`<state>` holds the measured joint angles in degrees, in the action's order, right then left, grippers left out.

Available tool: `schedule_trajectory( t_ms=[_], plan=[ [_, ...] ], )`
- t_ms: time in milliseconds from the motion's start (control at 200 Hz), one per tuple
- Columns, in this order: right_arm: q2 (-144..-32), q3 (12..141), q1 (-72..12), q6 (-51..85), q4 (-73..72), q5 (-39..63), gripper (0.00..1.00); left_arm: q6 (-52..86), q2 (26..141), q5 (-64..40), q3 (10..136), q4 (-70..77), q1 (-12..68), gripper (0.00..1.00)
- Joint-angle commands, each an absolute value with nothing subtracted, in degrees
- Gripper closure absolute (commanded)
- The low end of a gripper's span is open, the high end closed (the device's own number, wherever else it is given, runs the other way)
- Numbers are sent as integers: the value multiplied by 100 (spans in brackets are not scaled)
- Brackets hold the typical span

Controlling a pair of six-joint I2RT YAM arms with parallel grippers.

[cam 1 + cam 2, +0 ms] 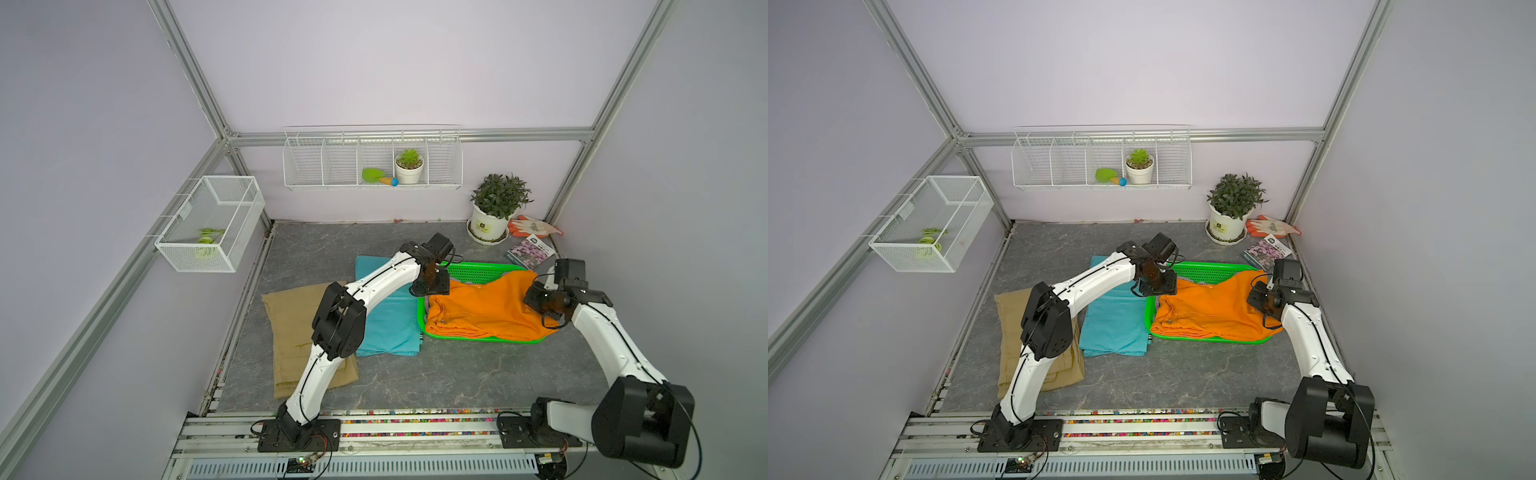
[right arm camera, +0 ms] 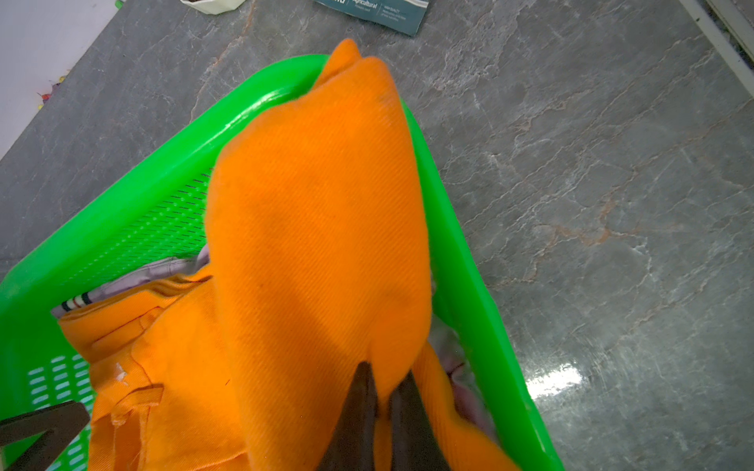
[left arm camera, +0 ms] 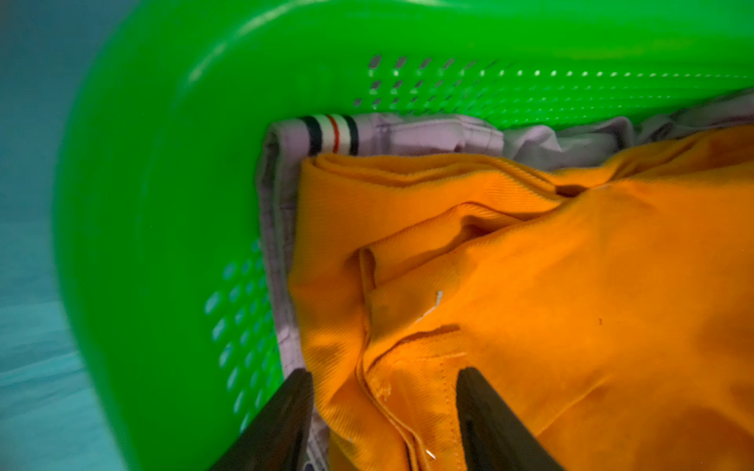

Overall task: Put the folded long pants in the basket
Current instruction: Adjust the long pant in the basket.

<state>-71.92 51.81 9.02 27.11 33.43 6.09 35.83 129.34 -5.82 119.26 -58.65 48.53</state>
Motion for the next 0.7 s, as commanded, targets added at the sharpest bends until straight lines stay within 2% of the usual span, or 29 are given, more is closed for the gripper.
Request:
schedule_trajectory(
  t_ms=[0, 165, 305, 475, 600, 695],
  plan=[
    [-7242, 5063, 852, 2665, 3306, 857, 100, 3744, 13077, -71, 12241, -6708, 5000, 39],
    [-7303, 5081, 846, 2702, 3270, 951, 100, 4016, 13142, -262, 12125, -6594, 5052, 39],
    [-7343, 5088, 848, 2711, 3259, 1018, 100, 4070, 13491, -200, 12554, -6866, 5124, 39],
    [-7348, 5054, 852, 2740, 3201, 1107, 100, 4111, 13711, -106, 12708, -7067, 5128, 44],
    [-7387, 5045, 848, 2743, 3193, 1147, 100, 4160, 13721, -6, 12704, -7054, 5126, 54],
    [-7401, 5062, 852, 2743, 3205, 1160, 100, 4197, 13628, 199, 12679, -7000, 5132, 74]
  ],
)
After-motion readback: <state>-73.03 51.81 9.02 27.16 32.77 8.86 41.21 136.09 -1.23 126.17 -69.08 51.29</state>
